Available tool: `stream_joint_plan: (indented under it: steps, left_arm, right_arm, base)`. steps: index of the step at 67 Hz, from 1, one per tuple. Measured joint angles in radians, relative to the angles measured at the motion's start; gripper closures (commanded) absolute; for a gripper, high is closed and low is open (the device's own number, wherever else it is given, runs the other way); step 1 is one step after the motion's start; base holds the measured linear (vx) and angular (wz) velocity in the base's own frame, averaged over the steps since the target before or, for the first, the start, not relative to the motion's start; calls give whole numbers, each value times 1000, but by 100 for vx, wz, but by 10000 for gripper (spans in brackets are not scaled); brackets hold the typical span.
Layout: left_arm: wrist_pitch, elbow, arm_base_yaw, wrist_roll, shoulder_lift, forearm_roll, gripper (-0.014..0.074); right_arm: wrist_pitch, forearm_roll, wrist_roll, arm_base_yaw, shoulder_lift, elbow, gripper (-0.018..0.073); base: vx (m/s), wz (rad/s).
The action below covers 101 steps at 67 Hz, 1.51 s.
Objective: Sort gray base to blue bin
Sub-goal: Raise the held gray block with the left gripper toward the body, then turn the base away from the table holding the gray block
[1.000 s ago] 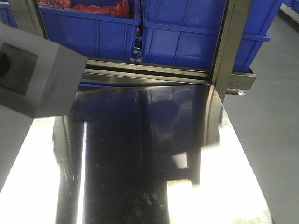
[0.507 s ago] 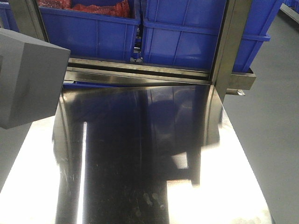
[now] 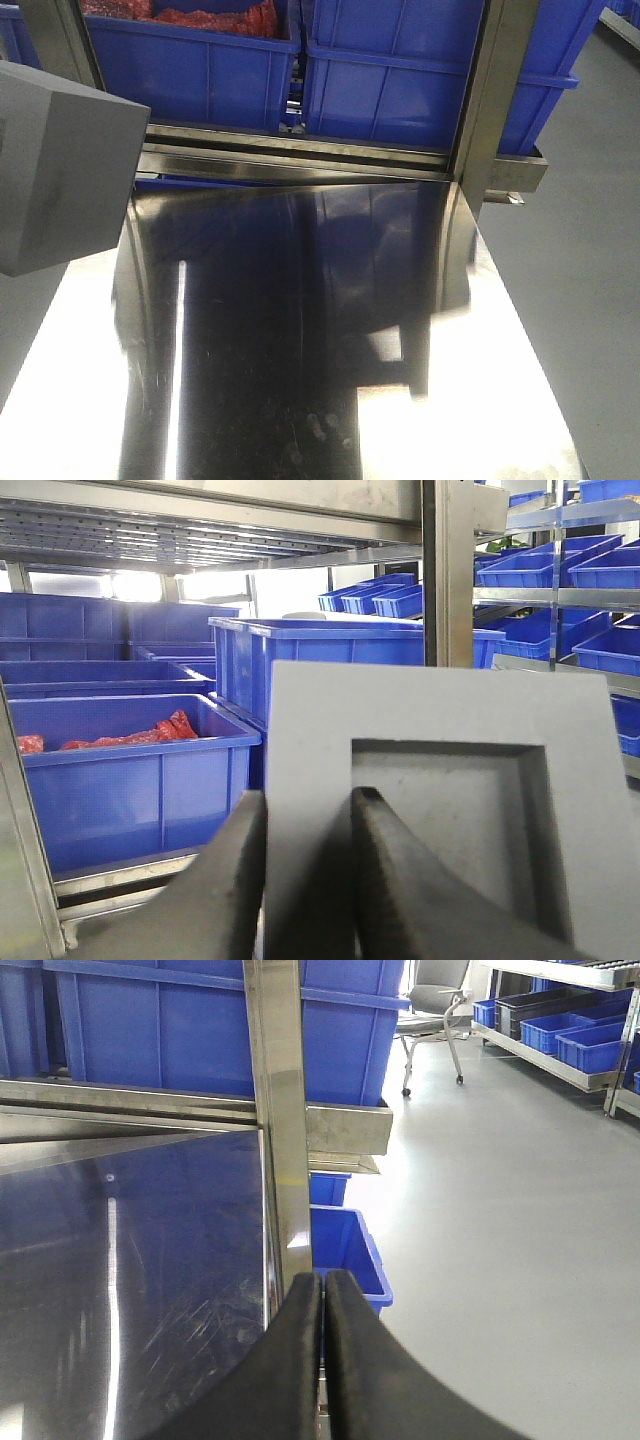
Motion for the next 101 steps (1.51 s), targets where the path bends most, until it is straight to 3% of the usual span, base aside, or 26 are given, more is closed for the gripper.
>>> stream_joint_plan:
  steps: [43,101]
  left_arm:
    - [0,2,0,0,-3,0,603]
    - [-1,3,0,0,-2,0,603]
  right_arm:
    - [0,0,0,0,0,0,564]
    - [0,-1,0,0,0,0,564]
  base:
    - [-2,-9]
    - [-9,-67]
